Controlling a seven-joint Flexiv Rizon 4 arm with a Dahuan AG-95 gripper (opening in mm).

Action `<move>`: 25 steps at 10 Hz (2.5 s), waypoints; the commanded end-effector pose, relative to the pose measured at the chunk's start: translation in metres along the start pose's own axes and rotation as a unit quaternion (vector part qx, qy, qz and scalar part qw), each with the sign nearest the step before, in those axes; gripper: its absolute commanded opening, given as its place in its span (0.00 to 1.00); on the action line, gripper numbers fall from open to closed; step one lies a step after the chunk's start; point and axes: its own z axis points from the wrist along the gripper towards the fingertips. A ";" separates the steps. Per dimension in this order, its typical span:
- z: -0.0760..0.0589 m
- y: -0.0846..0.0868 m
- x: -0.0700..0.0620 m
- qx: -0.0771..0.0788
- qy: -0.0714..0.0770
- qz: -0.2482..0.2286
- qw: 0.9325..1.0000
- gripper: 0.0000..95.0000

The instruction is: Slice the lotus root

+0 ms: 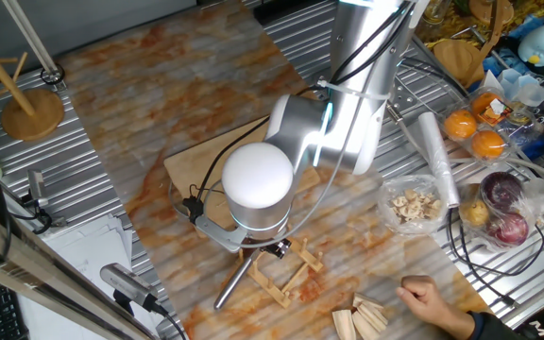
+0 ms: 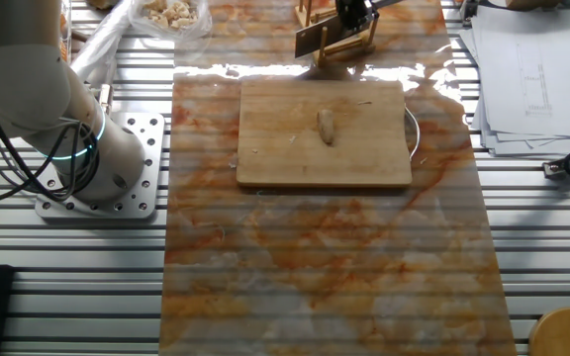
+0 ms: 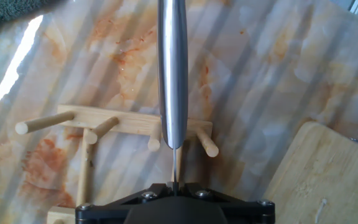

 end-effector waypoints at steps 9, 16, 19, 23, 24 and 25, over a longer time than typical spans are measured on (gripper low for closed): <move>-0.076 -0.017 -0.001 -0.039 0.034 0.025 0.998 0.00; -0.090 -0.027 0.008 -0.018 0.040 0.022 0.999 0.00; -0.105 -0.062 0.020 0.003 0.055 0.026 0.998 0.00; -0.095 -0.070 0.014 -0.009 0.032 0.055 0.998 0.00; -0.095 -0.070 0.014 -0.028 0.035 0.073 0.996 0.00; -0.095 -0.070 0.014 -0.047 0.035 0.101 0.993 0.00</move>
